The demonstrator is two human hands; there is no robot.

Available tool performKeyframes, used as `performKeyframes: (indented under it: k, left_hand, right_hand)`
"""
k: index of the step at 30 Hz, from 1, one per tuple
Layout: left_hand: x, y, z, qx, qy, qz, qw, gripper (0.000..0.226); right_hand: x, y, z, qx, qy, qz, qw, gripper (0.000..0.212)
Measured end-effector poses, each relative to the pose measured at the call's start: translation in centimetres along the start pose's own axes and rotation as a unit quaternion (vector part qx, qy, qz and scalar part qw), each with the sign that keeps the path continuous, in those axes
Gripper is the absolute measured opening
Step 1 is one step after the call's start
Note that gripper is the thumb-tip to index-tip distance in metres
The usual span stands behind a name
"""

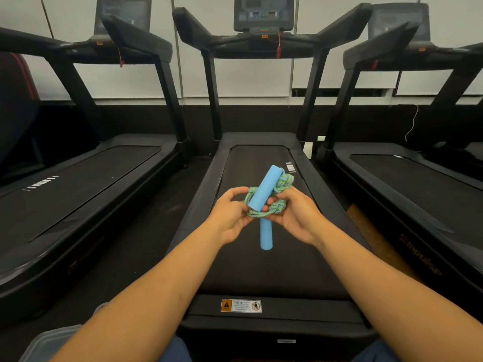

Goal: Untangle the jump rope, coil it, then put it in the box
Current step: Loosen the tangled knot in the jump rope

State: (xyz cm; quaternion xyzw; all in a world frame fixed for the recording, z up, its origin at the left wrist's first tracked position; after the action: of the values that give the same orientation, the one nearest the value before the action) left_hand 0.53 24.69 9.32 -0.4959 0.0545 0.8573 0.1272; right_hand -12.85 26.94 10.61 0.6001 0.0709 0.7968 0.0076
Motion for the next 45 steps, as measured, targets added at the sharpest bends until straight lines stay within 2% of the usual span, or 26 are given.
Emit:
performKeyframes:
  k: [3, 6, 7, 9, 10, 13, 15, 17, 20, 25, 28, 35, 40, 43, 45]
  left_hand:
    - [-0.6, -0.4, 0.8, 0.017, 0.095, 0.057, 0.994, 0.044]
    - [-1.0, -0.9, 1.5, 0.036, 0.120, 0.076, 0.989, 0.017]
    - [-0.9, -1.1, 1.7, 0.048, 0.117, 0.066, 0.990, 0.015]
    - [-0.6, -1.1, 1.9, 0.061, 0.153, 0.059, 0.985, 0.035]
    - [-0.6, -1.2, 2.1, 0.068, 0.210, 0.077, 0.972, 0.039]
    - [-0.9, -1.2, 1.9, 0.048, 0.337, 0.150, 0.928, 0.036]
    - [-1.7, -0.9, 0.9, 0.006, 0.340, 0.175, 0.924, 0.028]
    - [-1.9, -0.4, 0.3, -0.007, 0.359, 0.166, 0.919, 0.030]
    - [-1.9, -0.3, 0.4, 0.009, 0.383, 0.160, 0.910, 0.030]
    - [-2.4, -0.4, 0.6, 0.041, 0.336, 0.163, 0.927, 0.026]
    - [-3.5, -0.6, 0.1, 0.029, 0.305, 0.182, 0.934, 0.022]
    - [-2.9, -0.3, -0.7, 0.018, 0.382, 0.174, 0.908, 0.019]
    - [-2.3, 0.0, -0.2, 0.002, 0.454, 0.216, 0.864, 0.028]
    - [-2.2, -0.1, 0.1, 0.011, 0.423, 0.209, 0.882, 0.039]
    - [-2.1, -0.5, 0.8, 0.048, 0.400, 0.201, 0.893, 0.045]
  right_hand:
    - [-0.3, 0.1, -0.3, -0.032, -0.052, 0.004, 0.998, 0.027]
    - [-0.3, 0.2, -1.4, -0.086, -0.141, -0.001, 0.986, 0.020]
    - [-0.2, 0.2, -1.7, -0.100, -0.174, -0.011, 0.980, 0.019]
    - [0.3, 0.0, -2.0, -0.119, -0.244, -0.043, 0.961, 0.023]
    - [0.6, -0.3, -1.9, -0.123, -0.279, -0.057, 0.951, 0.023]
    - [1.0, -0.6, -1.7, -0.126, -0.372, -0.092, 0.915, 0.017]
    - [1.8, -0.6, -1.9, -0.141, -0.435, -0.120, 0.881, 0.015]
    - [2.6, -0.7, -2.0, -0.144, -0.475, -0.147, 0.856, 0.019]
    - [3.0, -0.9, -1.5, -0.114, -0.496, -0.163, 0.845, 0.021]
    - [2.7, -0.6, -1.9, -0.106, -0.500, -0.147, 0.847, 0.021]
    - [3.0, -0.6, -2.1, -0.109, -0.535, -0.143, 0.826, 0.022]
    - [3.2, -0.8, -0.8, -0.109, -0.617, -0.171, 0.760, 0.019]
    - [1.5, -0.8, 1.0, -0.088, -0.613, -0.145, 0.772, 0.025]
    - [0.4, -0.2, 1.7, -0.075, -0.588, -0.102, 0.799, 0.032]
    - [0.0, 0.0, 1.9, -0.062, -0.571, -0.070, 0.816, 0.036]
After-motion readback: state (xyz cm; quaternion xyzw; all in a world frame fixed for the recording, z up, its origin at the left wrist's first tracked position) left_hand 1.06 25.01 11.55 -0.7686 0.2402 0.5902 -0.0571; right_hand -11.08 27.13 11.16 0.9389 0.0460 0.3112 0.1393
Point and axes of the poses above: each hand's wrist, its own y-axis towards the middle knuckle, its own z-axis out of the palm, x = y × z, the point moved 9 cm from there along y, towards the middle knuckle, and after that the axes turned 8 degrees about -y, right-handed, at the moved point
